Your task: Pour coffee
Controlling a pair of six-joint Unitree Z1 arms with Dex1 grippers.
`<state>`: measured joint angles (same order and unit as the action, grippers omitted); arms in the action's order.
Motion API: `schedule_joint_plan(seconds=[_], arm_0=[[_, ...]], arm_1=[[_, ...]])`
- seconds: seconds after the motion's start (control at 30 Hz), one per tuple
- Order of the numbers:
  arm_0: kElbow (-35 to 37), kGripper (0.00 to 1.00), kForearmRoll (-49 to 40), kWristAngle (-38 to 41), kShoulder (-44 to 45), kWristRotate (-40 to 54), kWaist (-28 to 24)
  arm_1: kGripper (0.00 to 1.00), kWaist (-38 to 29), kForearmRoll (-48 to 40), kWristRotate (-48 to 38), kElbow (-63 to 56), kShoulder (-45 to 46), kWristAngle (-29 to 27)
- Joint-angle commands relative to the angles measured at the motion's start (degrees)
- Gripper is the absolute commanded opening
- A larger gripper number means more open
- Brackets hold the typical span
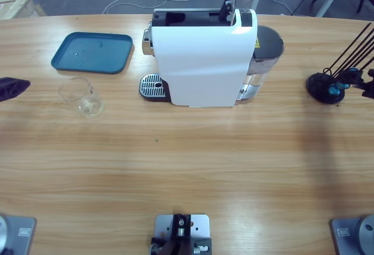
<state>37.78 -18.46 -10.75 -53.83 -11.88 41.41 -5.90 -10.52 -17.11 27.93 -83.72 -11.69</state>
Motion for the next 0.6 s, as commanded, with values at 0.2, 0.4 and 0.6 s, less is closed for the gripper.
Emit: schedule_joint_plan(seconds=[0.2,0.4,0.6], arm_0=[[-2.28,0.936,0.62,-0.94,1.36,0.47,-0.43],[-2.28,0.936,0.62,-0.94,1.27,0.49,-0.43],[-2.28,0.936,0.62,-0.94,1.29,0.47,-0.43]], arm_1=[[0.296,-0.17,-1.96,1.47,0.03,-3.56,-0.2],[0.296,-0.17,-2.36,1.82,0.37,-4.44,0.17],[0.058,-0.13,-2.59,2.63,0.28,-4.28,0.37]])
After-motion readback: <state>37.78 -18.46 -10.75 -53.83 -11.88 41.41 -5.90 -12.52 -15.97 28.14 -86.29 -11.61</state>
